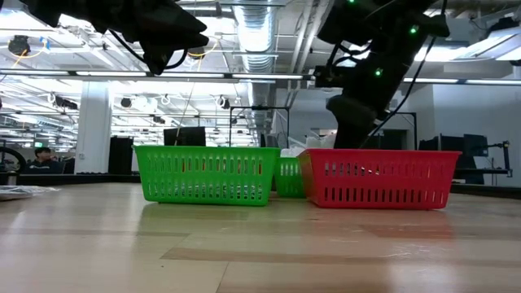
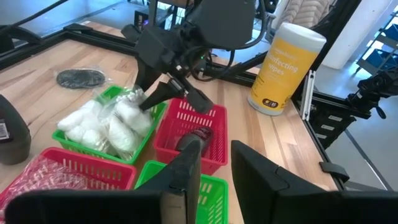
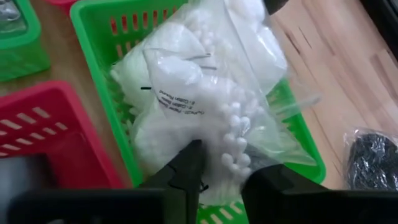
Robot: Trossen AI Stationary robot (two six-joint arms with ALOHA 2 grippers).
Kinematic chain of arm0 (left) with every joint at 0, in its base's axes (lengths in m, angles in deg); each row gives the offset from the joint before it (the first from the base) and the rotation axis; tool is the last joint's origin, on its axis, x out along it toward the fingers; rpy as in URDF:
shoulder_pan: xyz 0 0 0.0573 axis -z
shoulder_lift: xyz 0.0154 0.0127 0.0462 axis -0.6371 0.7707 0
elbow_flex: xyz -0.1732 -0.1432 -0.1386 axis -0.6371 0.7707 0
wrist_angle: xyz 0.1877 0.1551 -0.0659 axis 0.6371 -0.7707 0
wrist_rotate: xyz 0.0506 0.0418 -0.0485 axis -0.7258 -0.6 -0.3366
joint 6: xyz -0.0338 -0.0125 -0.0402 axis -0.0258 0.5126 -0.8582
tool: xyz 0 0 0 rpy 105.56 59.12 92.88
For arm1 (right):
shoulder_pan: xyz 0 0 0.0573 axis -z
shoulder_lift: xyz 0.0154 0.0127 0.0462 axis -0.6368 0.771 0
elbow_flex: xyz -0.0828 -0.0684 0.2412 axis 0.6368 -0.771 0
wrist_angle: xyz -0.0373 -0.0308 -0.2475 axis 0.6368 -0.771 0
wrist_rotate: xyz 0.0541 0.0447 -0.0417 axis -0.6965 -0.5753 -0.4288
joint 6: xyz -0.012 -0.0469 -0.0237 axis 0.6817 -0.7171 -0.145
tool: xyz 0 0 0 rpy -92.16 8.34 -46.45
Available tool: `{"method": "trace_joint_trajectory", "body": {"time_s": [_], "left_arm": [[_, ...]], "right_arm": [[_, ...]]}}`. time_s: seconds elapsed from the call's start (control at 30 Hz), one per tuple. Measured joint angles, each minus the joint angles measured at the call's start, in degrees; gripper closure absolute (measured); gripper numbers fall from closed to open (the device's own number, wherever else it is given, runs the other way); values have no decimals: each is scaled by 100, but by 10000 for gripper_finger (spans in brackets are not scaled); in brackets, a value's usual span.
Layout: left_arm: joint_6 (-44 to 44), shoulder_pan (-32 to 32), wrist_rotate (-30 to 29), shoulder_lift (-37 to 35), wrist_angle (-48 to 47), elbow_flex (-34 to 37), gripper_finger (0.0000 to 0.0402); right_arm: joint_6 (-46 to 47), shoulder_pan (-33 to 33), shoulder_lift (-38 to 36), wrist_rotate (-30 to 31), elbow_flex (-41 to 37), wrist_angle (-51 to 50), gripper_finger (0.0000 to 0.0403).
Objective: Pick & Place Travel size toiletries
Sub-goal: Put the white cotton pack into the right green basket
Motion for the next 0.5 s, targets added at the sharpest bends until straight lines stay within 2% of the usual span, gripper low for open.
{"method": "trace_joint_trajectory", "body": {"time_s": [0.33, 0.5], "left_arm": [[0, 0, 0, 0, 0, 0, 321], [0, 0, 0, 0, 0, 0, 321]], "right_arm": [[-146, -13, -4, 47, 2, -36, 225], [-150, -15, -5, 140, 165, -227, 200]]}}
